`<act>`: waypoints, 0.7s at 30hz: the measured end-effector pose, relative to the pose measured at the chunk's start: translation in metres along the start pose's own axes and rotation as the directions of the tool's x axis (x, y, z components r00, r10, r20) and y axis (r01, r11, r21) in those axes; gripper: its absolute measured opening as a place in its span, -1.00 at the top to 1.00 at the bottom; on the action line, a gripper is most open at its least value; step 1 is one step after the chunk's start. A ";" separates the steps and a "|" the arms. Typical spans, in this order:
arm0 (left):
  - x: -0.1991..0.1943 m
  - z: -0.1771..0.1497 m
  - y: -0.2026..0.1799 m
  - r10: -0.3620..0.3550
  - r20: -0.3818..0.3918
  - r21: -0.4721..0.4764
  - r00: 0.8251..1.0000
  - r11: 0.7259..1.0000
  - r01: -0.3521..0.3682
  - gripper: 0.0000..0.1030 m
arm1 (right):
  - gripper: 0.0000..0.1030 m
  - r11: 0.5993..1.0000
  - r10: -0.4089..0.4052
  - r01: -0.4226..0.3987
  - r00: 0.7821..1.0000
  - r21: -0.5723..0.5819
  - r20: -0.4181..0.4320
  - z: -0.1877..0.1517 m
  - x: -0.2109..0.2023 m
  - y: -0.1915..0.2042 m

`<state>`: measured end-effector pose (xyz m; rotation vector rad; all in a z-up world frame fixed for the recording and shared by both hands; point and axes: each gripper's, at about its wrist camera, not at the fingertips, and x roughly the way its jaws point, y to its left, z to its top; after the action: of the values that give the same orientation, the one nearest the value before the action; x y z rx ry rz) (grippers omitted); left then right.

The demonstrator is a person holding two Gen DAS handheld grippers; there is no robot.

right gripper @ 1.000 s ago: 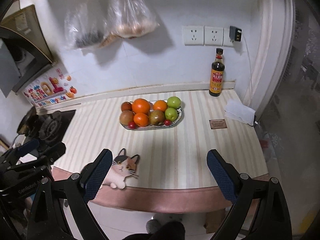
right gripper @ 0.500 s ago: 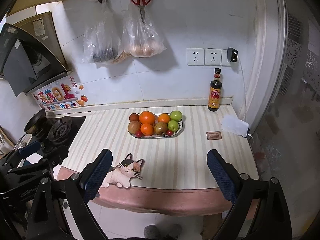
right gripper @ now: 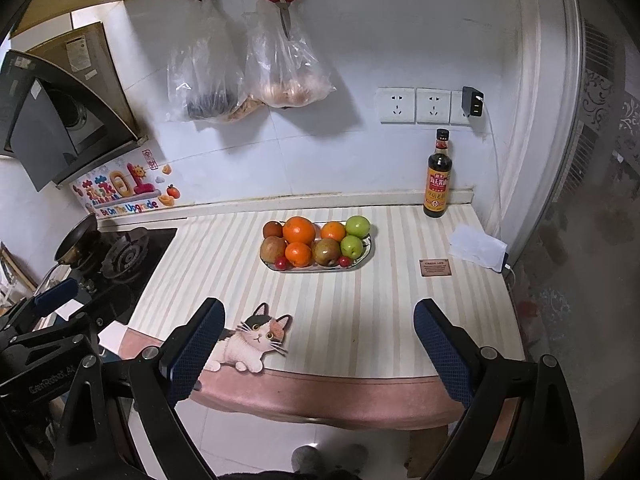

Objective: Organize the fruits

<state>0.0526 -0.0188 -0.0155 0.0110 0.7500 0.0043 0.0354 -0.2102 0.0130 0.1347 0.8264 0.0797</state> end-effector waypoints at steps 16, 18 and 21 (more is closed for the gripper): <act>0.105 0.045 0.007 0.066 -0.141 0.013 0.988 0.998 -0.064 -0.94 | -0.90 0.997 -0.077 0.078 0.991 0.004 -0.107 0.047 0.110 -0.010; 0.115 0.049 0.009 0.072 -0.153 0.012 0.986 0.997 -0.071 -0.94 | -0.90 0.996 -0.083 0.084 0.990 0.005 -0.118 0.051 0.121 -0.011; 0.127 0.051 0.011 0.071 -0.174 0.005 0.982 0.997 -0.071 -0.94 | -0.90 0.996 -0.093 0.093 0.987 -0.002 -0.135 0.057 0.137 -0.010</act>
<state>0.1801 -0.0070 -0.0646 0.0369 0.9245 0.0747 0.1702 -0.2088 -0.0500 0.0955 0.9665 -0.0013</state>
